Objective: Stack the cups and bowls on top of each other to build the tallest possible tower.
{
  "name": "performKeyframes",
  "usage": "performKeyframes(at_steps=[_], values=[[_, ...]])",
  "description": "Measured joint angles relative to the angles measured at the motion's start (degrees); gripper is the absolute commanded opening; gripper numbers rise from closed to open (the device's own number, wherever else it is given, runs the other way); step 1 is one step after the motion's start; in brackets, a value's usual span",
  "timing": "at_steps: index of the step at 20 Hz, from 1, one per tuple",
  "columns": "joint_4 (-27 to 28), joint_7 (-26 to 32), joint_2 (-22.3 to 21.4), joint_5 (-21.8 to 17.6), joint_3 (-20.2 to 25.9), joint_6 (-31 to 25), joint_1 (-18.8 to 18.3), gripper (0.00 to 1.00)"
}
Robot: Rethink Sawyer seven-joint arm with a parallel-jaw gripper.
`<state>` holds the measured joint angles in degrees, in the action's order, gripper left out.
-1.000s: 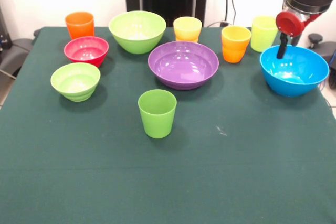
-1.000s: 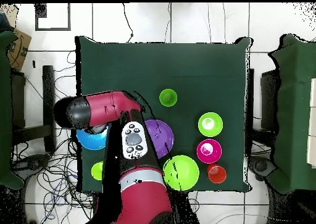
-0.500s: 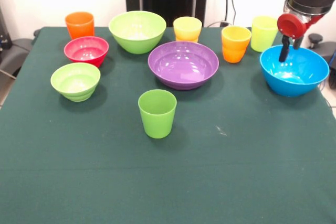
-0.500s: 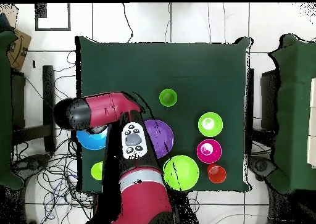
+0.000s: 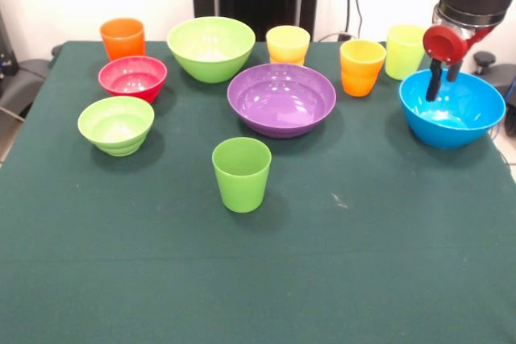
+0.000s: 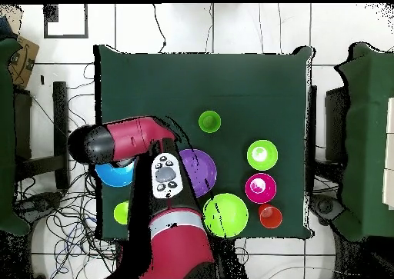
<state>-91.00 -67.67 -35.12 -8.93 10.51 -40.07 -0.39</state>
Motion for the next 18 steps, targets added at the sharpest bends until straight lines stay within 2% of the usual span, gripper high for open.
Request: performKeyframes(at_steps=[8,18], values=[[-0.2,0.0,0.35,-2.22,-0.02,1.33,0.0,1.0],[-0.38,0.0,3.3,-4.57,-0.02,4.36,-0.01,1.0]])
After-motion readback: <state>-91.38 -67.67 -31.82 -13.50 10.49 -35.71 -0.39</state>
